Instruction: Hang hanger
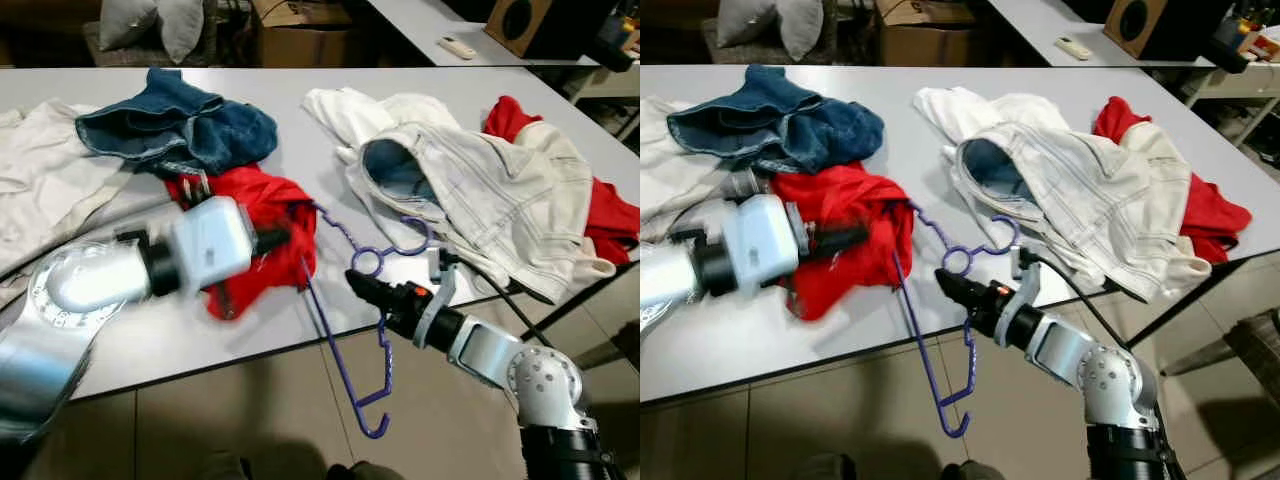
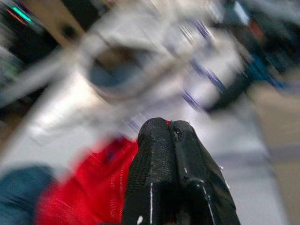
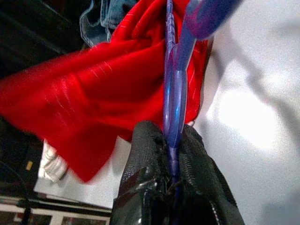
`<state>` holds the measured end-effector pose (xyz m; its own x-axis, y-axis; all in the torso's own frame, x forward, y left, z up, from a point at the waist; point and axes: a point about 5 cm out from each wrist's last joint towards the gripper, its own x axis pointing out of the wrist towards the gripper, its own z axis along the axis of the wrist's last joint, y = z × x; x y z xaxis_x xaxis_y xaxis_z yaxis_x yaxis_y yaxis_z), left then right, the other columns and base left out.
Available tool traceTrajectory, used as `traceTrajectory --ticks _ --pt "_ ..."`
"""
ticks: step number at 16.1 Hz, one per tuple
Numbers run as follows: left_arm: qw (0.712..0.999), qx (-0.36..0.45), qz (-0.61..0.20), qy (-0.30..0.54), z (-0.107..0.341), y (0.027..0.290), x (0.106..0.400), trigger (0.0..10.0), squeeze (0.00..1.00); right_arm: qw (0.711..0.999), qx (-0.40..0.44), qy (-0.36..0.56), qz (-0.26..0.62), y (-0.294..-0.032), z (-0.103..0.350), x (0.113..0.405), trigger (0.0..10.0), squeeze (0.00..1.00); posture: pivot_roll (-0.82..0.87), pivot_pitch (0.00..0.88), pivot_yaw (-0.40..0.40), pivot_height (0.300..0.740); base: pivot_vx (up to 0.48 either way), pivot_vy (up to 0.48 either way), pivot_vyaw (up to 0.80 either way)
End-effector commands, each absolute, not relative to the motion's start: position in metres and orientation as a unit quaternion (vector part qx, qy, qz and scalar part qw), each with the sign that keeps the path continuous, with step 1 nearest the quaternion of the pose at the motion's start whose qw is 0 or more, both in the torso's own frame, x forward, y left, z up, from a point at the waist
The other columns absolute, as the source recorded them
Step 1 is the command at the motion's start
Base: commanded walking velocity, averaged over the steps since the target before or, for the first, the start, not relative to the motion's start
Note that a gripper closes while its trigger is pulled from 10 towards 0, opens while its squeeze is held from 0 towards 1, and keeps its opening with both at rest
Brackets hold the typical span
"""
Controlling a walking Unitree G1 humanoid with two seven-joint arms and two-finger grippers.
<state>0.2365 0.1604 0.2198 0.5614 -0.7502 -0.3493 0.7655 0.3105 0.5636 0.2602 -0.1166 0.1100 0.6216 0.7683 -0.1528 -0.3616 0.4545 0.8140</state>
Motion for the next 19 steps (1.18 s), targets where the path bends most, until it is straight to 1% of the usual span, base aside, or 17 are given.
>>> traceTrajectory --ticks 1,2,3,4,5,7,8,10,11,12,14,15,16,17,18,19 --pt "0.806 0.353 -0.469 0.069 0.2 0.162 0.233 10.0 0.0 0.819 0.375 0.263 0.346 -0.119 0.109 0.261 10.0 0.0 0.06 0.042 -0.129 0.74 0.0 0.0 0.0" --pt "0.814 0.346 -0.461 0.078 0.197 0.164 0.233 10.0 0.0 0.818 0.376 0.263 0.345 -0.119 0.109 0.261 10.0 0.0 0.06 0.042 -0.129 0.74 0.0 0.0 0.0" --pt "0.851 0.292 -0.43 0.075 0.197 0.168 0.237 10.0 1.0 0.822 0.367 0.266 0.345 -0.119 0.109 0.26 10.0 0.0 0.06 0.039 -0.131 0.74 0.0 0.0 0.0" --pt "0.883 0.186 -0.428 0.055 0.204 0.165 0.235 10.0 1.0 0.82 0.371 0.266 0.345 -0.118 0.108 0.26 10.0 0.0 0.07 0.038 -0.135 0.74 0.0 0.0 0.0" --pt "0.886 0.158 -0.433 0.053 0.205 0.164 0.233 10.0 1.0 0.82 0.372 0.266 0.345 -0.118 0.108 0.26 10.0 0.0 0.07 0.04 -0.134 0.74 0.0 0.0 0.0" --pt "0.908 0.057 -0.411 0.051 0.205 0.169 0.233 10.0 1.0 0.82 0.369 0.267 0.347 -0.116 0.107 0.26 10.0 0.0 0.07 0.042 -0.13 0.74 0.0 0.0 0.0" --pt "0.923 0.034 -0.379 0.058 0.203 0.176 0.237 10.0 1.0 0.82 0.369 0.266 0.347 -0.116 0.107 0.261 10.0 0.0 0.07 0.044 -0.128 0.74 0.0 0.0 0.0" --pt "0.943 0.035 -0.301 0.141 0.185 0.197 0.24 10.0 1.0 0.82 0.372 0.26 0.348 -0.116 0.109 0.262 10.0 0.0 0.07 0.047 -0.126 0.74 0.0 0.0 0.0" --pt "0.946 0.004 -0.279 0.167 0.176 0.203 0.239 10.0 1.0 0.82 0.373 0.259 0.348 -0.117 0.11 0.263 10.0 0.0 0.07 0.046 -0.124 0.74 0.0 0.0 0.0" --pt "0.942 -0.053 -0.283 0.175 0.171 0.201 0.236 10.0 1.0 0.82 0.372 0.26 0.348 -0.117 0.109 0.263 10.0 0.0 0.07 0.046 -0.122 0.74 0.0 0.0 0.0" --pt "0.925 -0.162 -0.293 0.177 0.164 0.193 0.231 10.0 1.0 0.822 0.371 0.259 0.347 -0.116 0.108 0.262 10.0 0.0 0.07 0.046 -0.119 0.74 0.0 0.0 0.0" --pt "0.922 -0.179 -0.292 0.179 0.162 0.193 0.23 10.0 1.0 0.822 0.371 0.259 0.347 -0.116 0.108 0.262 10.0 0.0 0.07 0.045 -0.119 0.74 0.0 0.0 0.0" --pt "0.908 -0.242 -0.289 0.183 0.152 0.188 0.231 10.0 1.0 0.821 0.373 0.256 0.348 -0.115 0.11 0.263 10.0 0.0 0.07 0.047 -0.119 0.74 0.0 0.0 0.0" --pt "0.901 -0.263 -0.293 0.18 0.152 0.186 0.232 10.0 0.55 0.821 0.373 0.256 0.349 -0.115 0.11 0.263 10.0 0.0 0.06 0.048 -0.119 0.74 0.0 0.0 0.0" --pt "0.888 -0.301 -0.304 0.17 0.155 0.182 0.234 10.0 0.23 0.821 0.373 0.256 0.349 -0.115 0.11 0.263 10.0 0.0 0.07 0.05 -0.119 0.74 0.0 0.0 0.0" --pt "0.882 -0.303 -0.309 0.187 0.153 0.175 0.235 10.0 0.0 0.822 0.369 0.257 0.35 -0.115 0.109 0.263 10.0 0.0 0.07 0.051 -0.119 0.74 0.0 0.0 0.0"
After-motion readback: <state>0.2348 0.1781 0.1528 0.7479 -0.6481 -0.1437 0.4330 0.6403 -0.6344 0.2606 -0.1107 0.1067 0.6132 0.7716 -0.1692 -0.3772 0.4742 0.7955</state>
